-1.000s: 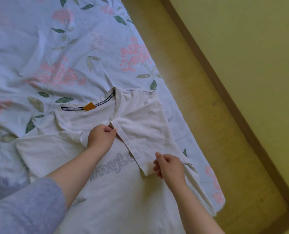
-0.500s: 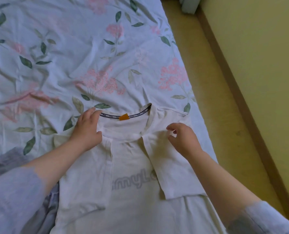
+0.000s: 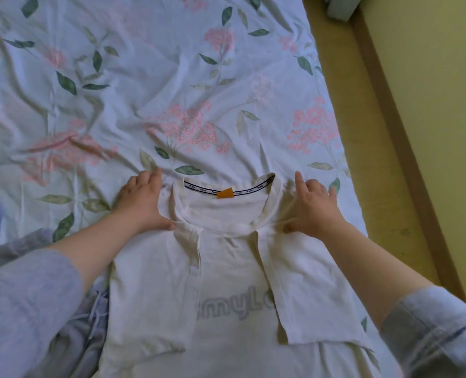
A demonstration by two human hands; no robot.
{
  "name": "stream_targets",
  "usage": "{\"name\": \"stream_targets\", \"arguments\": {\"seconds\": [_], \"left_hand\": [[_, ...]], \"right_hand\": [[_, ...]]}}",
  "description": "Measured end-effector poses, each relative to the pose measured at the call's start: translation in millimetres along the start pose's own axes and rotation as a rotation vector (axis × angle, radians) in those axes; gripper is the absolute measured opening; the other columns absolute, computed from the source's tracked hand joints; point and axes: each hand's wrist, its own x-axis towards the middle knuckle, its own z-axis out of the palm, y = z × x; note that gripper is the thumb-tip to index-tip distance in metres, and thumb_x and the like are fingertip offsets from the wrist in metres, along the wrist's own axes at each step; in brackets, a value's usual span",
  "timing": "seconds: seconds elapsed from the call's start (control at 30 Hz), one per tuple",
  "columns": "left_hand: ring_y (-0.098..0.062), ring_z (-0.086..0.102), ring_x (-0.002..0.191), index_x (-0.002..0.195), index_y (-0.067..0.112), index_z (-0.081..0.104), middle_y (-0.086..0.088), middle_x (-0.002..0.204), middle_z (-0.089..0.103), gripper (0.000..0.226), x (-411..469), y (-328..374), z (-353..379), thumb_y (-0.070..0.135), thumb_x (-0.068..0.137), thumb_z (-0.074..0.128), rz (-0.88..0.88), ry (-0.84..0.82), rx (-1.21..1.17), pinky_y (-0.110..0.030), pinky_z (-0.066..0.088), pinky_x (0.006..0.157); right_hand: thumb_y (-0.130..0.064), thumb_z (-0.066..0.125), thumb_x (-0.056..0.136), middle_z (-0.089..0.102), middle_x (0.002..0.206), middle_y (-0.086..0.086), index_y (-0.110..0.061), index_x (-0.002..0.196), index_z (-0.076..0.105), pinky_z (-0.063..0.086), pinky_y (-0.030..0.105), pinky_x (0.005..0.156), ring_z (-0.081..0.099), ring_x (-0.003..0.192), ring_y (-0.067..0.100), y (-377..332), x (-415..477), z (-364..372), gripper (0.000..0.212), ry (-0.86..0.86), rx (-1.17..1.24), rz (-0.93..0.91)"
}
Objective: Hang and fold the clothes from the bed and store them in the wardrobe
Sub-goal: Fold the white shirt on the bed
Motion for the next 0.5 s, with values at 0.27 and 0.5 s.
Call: {"name": "stream_targets", "arguments": {"seconds": [0.27, 0.5], "left_hand": [[-0.027, 0.050, 0.123, 0.134, 0.018, 0.042, -0.007, 0.135, 0.054, 0.090, -4, 2, 0, 0.051, 0.062, 0.084, -0.003, -0.158, -0.180, -0.032, 0.043, 0.090], [-0.021, 0.059, 0.096, 0.076, 0.029, 0.057, 0.008, 0.085, 0.060, 0.036, -19, 8, -11, 0.053, 0.065, 0.080, 0.046, -0.132, -0.222, -0.030, 0.043, 0.072]], "right_hand": [[-0.053, 0.080, 0.067, 0.051, 0.080, -0.007, -0.022, 0.086, 0.047, 0.036, 0.032, 0.068, 0.060, 0.092, 0.023, 4, 6, -4, 0.049, -0.031, -0.032, -0.071], [-0.041, 0.071, 0.078, 0.057, 0.075, -0.006, -0.024, 0.077, 0.056, 0.037, 0.028, 0.057, 0.055, 0.074, 0.018, 5, -10, -6, 0.022, -0.009, 0.029, -0.092]]}}
